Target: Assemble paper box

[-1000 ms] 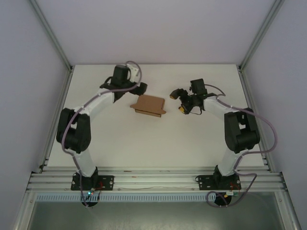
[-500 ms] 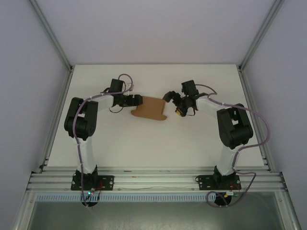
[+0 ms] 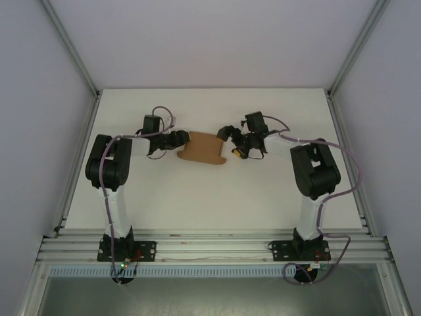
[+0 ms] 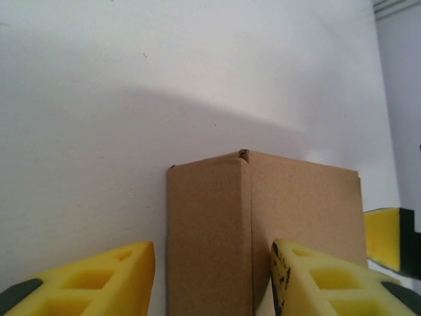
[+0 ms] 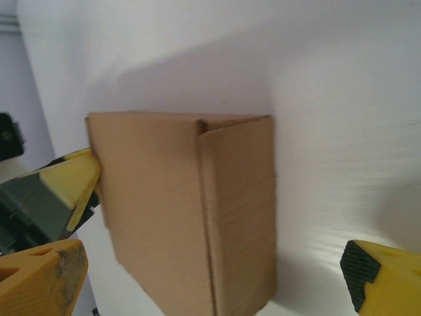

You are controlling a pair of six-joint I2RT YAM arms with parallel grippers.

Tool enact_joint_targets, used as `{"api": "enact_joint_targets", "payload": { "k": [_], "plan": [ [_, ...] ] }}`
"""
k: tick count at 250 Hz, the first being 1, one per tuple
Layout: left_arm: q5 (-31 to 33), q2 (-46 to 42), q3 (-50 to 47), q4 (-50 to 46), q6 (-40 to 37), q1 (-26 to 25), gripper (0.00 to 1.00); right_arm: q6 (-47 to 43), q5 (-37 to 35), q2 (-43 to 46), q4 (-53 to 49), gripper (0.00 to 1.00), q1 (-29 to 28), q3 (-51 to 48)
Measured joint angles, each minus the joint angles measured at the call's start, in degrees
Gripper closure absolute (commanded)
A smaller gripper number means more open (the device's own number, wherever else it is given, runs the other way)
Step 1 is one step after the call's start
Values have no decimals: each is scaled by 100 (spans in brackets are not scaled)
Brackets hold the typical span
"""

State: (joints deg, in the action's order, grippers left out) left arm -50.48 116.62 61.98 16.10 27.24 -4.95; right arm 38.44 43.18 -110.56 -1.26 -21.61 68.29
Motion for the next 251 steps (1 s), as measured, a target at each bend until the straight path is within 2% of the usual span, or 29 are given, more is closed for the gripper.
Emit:
{"api": "enact_joint_targets", "payload": {
  "k": [13, 40, 167, 195, 251],
  "plan": [
    [-131, 33, -72, 173, 129, 11, 66, -22, 105, -31, 46, 3, -48, 20],
    [-313, 76, -138, 444, 354, 44, 71, -105, 232, -140, 70, 3, -116, 70],
    [-603, 76, -570, 1270, 931, 229, 77, -389, 505, -269, 48, 3, -151, 76],
    [-651, 76, -612, 1331, 942, 273, 77, -400, 612, -378, 107, 7, -162, 166],
    [-667, 76, -610, 1340, 938, 275, 74, -166, 973, -763, 658, 24, -149, 404]
  ]
}}
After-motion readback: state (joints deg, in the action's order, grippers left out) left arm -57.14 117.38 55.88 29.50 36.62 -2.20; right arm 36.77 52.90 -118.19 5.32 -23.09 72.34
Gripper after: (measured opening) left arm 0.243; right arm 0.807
